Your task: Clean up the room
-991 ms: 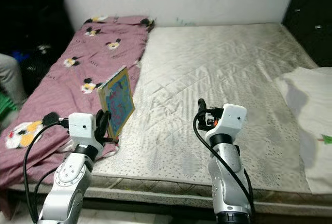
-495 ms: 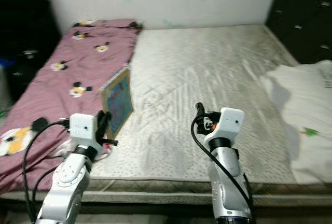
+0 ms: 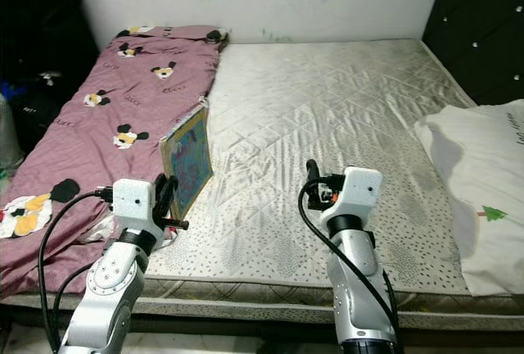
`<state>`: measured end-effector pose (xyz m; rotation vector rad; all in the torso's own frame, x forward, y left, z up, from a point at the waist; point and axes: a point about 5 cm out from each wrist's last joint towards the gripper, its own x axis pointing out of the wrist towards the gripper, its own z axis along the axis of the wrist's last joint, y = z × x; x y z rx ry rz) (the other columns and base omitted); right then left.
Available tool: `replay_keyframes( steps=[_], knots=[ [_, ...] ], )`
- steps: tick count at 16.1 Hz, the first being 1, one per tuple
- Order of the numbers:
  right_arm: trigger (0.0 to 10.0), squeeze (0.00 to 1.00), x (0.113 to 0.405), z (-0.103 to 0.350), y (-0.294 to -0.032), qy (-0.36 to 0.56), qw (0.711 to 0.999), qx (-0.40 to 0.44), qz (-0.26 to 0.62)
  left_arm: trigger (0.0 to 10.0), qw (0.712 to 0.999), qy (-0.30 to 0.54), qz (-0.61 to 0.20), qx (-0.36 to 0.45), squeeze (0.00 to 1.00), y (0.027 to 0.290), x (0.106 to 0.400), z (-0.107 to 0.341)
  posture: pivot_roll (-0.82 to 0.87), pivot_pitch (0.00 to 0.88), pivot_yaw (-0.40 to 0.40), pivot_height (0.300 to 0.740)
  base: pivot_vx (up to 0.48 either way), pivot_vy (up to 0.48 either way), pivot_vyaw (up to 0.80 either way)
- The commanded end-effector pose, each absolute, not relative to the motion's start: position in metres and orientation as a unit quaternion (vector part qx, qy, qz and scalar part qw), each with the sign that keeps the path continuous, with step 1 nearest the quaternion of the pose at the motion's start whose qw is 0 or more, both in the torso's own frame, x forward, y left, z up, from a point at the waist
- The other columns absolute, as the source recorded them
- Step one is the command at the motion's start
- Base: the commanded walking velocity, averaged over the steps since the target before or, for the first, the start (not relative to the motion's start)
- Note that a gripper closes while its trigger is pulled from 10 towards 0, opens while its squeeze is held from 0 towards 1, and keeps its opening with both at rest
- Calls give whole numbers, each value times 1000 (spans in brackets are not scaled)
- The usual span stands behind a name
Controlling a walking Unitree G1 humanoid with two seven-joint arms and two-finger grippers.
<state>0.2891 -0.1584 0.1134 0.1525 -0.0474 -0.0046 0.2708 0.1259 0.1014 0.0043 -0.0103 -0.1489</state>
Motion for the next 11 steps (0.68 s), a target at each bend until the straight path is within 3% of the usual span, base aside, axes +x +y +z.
replay_keyframes(
  steps=[1, 11],
  knots=[
    [10000, 0, 289, 116, -156, -25, 997, 76, 3, 10000, 997, -25, -75, -4, 0, 125, 272, 109, -19, 5, 69, 740, 0, -274, 0],
    [10000, 0, 292, 115, -152, -23, 997, 72, 13, 10000, 998, -27, -64, -11, 0, 129, 277, 111, -4, 0, 59, 740, 0, -324, 0]
  ],
)
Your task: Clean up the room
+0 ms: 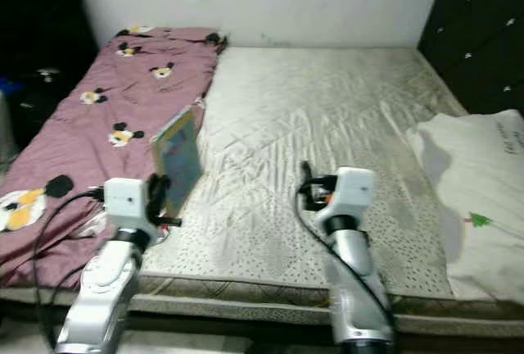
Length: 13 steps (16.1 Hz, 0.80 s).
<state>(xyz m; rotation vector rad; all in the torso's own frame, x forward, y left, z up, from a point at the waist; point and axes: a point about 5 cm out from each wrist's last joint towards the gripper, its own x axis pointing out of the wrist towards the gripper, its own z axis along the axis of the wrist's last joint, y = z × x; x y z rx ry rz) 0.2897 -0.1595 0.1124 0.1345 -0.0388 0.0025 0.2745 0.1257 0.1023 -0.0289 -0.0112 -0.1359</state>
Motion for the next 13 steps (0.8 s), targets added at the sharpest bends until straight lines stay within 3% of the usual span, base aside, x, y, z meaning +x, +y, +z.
replay_keyframes(
  steps=[1, 13],
  knots=[
    [10000, 0, 293, 115, -151, -23, 997, 71, 14, 10000, 998, -28, -64, -10, 0, 129, 277, 111, -4, 0, 59, 740, 0, -360, 0],
    [10000, 0, 295, 118, -153, -32, 998, 60, 12, 10000, 998, -29, -60, -13, 0, 128, 278, 111, -4, 0, 56, 740, 0, -359, 0]
  ],
)
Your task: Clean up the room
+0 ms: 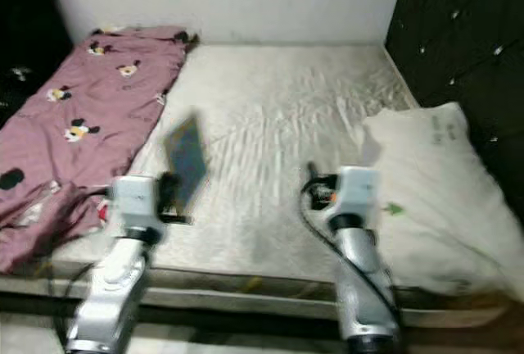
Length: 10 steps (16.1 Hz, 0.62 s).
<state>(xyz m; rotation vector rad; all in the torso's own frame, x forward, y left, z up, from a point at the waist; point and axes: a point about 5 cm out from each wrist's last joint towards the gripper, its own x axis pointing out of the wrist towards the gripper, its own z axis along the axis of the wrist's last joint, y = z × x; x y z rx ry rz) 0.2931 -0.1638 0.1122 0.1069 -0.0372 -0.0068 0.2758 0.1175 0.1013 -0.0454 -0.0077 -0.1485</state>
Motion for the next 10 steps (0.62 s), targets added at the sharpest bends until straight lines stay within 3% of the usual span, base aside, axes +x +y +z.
replay_keyframes(
  steps=[1, 6, 10],
  knots=[
    [10000, 0, 296, 122, -152, -38, 997, 60, 14, 10000, 998, -28, -59, -13, 0, 128, 278, 111, -4, 0, 53, 740, 0, -360, 0],
    [10000, 0, 297, 124, -151, -44, 998, 50, 18, 10000, 998, -29, -62, -14, 0, 126, 279, 111, -5, 0, 54, 740, 0, -341, 0],
    [10000, 0, 295, 123, -151, -43, 998, 50, 18, 10000, 997, -25, -65, -31, 0, 126, 279, 110, -8, 0, 57, 740, 0, 0, 0]
  ],
)
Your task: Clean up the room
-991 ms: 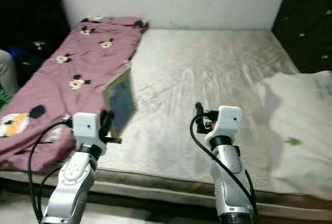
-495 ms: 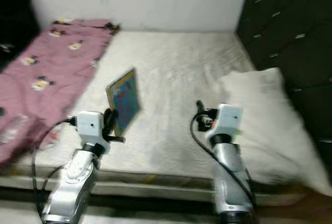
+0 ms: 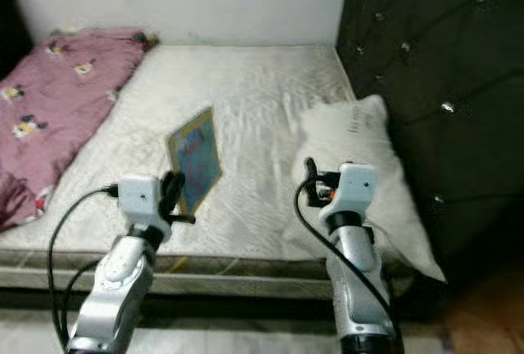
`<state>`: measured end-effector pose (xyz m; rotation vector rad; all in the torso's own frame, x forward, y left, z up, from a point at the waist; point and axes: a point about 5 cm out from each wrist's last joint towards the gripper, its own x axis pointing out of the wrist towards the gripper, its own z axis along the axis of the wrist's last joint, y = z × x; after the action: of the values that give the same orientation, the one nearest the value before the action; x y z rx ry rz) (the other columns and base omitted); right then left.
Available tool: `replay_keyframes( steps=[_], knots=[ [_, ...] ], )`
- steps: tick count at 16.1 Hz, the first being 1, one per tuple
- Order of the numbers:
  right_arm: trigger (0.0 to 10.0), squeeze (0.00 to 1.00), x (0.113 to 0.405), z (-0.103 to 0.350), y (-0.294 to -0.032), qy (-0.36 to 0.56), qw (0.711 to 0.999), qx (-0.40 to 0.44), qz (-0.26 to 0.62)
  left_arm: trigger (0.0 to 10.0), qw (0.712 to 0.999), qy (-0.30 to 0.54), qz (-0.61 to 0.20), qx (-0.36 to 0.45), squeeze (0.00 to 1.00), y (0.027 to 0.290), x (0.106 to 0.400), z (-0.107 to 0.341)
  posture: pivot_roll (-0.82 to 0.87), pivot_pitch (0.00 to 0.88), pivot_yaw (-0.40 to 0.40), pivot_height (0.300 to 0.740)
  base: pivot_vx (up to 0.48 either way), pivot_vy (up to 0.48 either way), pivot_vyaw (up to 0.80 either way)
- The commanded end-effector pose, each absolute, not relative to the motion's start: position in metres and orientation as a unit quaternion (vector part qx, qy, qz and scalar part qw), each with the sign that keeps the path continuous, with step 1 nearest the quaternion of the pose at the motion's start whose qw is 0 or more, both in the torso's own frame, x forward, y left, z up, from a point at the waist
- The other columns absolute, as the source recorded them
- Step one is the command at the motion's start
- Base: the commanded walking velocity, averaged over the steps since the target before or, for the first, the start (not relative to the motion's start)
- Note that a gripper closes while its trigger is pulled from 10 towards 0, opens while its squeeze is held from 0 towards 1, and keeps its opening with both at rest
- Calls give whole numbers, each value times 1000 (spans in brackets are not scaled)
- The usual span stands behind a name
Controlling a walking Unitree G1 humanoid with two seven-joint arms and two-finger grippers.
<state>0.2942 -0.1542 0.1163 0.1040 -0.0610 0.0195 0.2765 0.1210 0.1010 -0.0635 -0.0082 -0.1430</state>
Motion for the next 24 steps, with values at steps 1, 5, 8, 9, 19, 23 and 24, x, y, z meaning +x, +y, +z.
replay_keyframes(
  steps=[1, 5, 8, 9, 19, 23, 24],
  knots=[
    [10000, 0, 295, 123, -151, -43, 998, 50, 17, 10000, 996, -33, -76, -31, 0, 124, 278, 111, -8, 0, 57, 740, 0, 0, 0],
    [10000, 0, 296, 122, -151, -41, 998, 54, 16, 10000, 992, -40, -105, -56, 0, 120, 276, 114, -9, 2, 56, 740, 0, 0, 0],
    [10000, 0, 295, 121, -152, -40, 998, 54, 15, 10000, 991, -41, -110, -63, 0, 120, 275, 115, -9, 2, 56, 740, 196, 0, -383],
    [10000, 0, 295, 120, -151, -38, 998, 53, 16, 10000, 991, -42, -112, -64, 0, 120, 275, 115, -9, 2, 56, 740, 326, 0, 0],
    [10000, 0, 296, 119, -152, -36, 998, 53, 14, 10000, 988, -41, -132, -76, 0, 117, 275, 115, -10, 5, 59, 740, 363, 0, 0],
    [10000, 0, 296, 118, -151, -32, 997, 65, 9, 10000, 989, -38, -119, -77, 0, 119, 278, 115, -10, 4, 59, 740, 257, 0, 0],
    [10000, 0, 296, 118, -151, -32, 997, 65, 10, 10000, 990, -36, -116, -76, 0, 119, 279, 115, -5, 3, 57, 740, 0, 0, 0]
  ],
)
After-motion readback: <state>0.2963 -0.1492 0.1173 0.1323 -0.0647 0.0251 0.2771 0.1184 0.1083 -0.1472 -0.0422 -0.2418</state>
